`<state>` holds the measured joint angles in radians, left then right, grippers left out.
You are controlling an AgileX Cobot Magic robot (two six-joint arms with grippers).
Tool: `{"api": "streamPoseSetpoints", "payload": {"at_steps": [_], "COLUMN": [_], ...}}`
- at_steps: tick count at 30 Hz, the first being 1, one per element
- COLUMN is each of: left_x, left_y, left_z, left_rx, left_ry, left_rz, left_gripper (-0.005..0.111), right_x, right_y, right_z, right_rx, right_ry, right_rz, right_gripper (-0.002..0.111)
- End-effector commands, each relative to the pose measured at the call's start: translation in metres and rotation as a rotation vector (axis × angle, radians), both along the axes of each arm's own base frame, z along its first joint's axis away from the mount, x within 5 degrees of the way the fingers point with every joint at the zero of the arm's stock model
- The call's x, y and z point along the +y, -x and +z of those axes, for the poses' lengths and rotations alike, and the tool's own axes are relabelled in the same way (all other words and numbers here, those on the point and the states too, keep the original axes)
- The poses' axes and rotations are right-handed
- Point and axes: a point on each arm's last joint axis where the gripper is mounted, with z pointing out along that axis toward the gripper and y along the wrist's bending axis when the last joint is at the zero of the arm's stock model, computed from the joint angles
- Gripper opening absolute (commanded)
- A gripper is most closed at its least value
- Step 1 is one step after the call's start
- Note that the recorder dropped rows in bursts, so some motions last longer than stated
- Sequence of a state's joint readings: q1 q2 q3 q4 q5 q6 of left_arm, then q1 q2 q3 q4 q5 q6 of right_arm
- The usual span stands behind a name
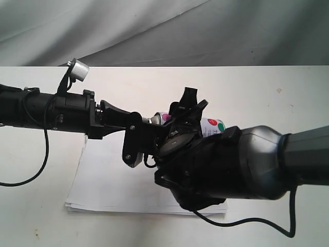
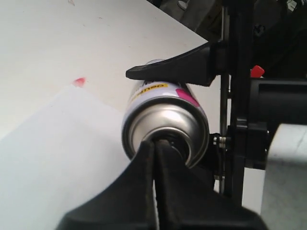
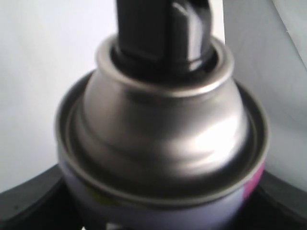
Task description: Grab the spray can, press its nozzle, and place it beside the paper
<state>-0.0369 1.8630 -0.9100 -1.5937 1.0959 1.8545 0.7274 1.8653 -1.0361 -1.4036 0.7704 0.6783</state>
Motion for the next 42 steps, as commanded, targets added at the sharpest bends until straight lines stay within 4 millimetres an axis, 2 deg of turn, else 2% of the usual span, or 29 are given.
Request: {"api": "streamPoseSetpoints", "payload": {"at_steps": [1, 7, 14, 42], "left_x": [-0.006, -0.01, -0.032, -0.022], "left_y": [0.002, 0.002, 0.005, -0.006], "left_z": [0.0, -0.001, -0.004, -0.016], "left_rx": [-0.008, -0.008, -0.028, -0.032], "left_ry": [0.02, 0.013, -0.026, -0.194], "left_rz": [-0.036, -0.043, -0.057, 0.077], "left_gripper": [0.0, 0.0, 0.0, 0.0], "right_x": [0.015, 0.015, 0.015, 0.014], "right_y": [-0.003, -0.003, -0.003, -0.003], "right_z": [0.013, 0.013, 0.013, 0.013], "right_rx": [-0.042, -0.04, -0.041, -0.036], "right_ry": [-0.035, -0.039, -0.037, -0.043], "right_rz": [0.144, 0.148, 0.147, 0.128], "right_gripper": [0.0, 0.0, 0.0, 0.0]}}
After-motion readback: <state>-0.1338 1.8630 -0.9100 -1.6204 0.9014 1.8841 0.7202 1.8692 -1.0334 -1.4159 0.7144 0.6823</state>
